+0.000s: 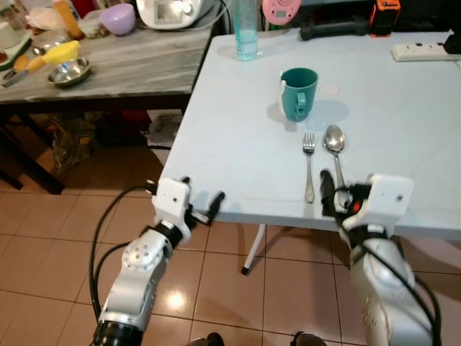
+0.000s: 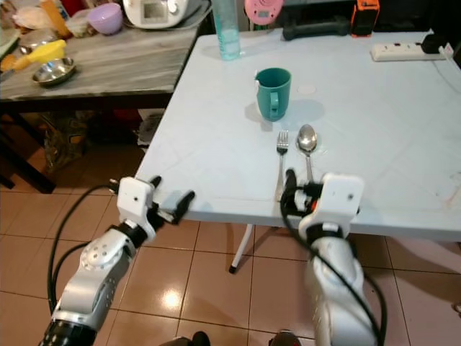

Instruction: Setting the table

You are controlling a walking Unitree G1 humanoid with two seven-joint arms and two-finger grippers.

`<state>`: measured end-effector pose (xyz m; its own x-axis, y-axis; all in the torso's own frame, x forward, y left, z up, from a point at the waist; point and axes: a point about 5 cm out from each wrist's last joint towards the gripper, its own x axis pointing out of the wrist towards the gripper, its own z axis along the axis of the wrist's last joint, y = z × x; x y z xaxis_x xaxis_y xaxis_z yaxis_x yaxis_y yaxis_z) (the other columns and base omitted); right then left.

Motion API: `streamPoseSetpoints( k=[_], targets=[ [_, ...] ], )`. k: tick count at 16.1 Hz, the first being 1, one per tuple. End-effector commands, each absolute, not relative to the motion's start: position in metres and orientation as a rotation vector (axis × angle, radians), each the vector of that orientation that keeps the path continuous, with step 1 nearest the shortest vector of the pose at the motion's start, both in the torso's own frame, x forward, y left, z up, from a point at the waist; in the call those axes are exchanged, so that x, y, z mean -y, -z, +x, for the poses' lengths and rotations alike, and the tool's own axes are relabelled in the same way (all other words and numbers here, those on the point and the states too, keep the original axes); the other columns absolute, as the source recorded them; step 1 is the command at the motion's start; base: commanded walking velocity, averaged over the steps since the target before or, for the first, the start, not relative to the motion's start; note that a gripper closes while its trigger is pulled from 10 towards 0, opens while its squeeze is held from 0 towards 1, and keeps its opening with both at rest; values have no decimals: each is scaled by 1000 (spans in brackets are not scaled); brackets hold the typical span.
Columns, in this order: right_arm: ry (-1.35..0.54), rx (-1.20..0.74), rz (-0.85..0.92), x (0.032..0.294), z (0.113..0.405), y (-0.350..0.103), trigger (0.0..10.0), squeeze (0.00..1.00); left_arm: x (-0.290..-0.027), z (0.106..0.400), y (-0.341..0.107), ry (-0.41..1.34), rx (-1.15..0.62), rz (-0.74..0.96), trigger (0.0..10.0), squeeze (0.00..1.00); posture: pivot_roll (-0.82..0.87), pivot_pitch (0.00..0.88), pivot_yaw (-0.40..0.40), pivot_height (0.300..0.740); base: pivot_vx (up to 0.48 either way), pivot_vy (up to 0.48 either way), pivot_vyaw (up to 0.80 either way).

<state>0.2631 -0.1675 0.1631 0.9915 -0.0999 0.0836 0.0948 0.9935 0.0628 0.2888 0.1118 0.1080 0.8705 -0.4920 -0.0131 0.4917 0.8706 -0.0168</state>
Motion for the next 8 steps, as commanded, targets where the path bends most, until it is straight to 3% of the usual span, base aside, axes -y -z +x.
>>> streamPoseSetpoints(
  k=[1, 6, 8],
  targets=[
    [90, 73, 69, 165, 265, -162, 10000, 0, -117, 285, -106, 518, -30, 2, 10000, 0, -178, 153, 153, 740, 0, 0, 0],
    [92, 85, 45, 165, 277, -167, 10000, 0, -114, 283, -106, 528, -43, -2, 10000, 0, -177, 153, 153, 740, 0, 0, 0],
    [96, 83, 48, 161, 286, -169, 10000, 0, -105, 279, -105, 607, -64, -17, 10000, 0, -176, 153, 148, 740, 0, 0, 0]
  ],
)
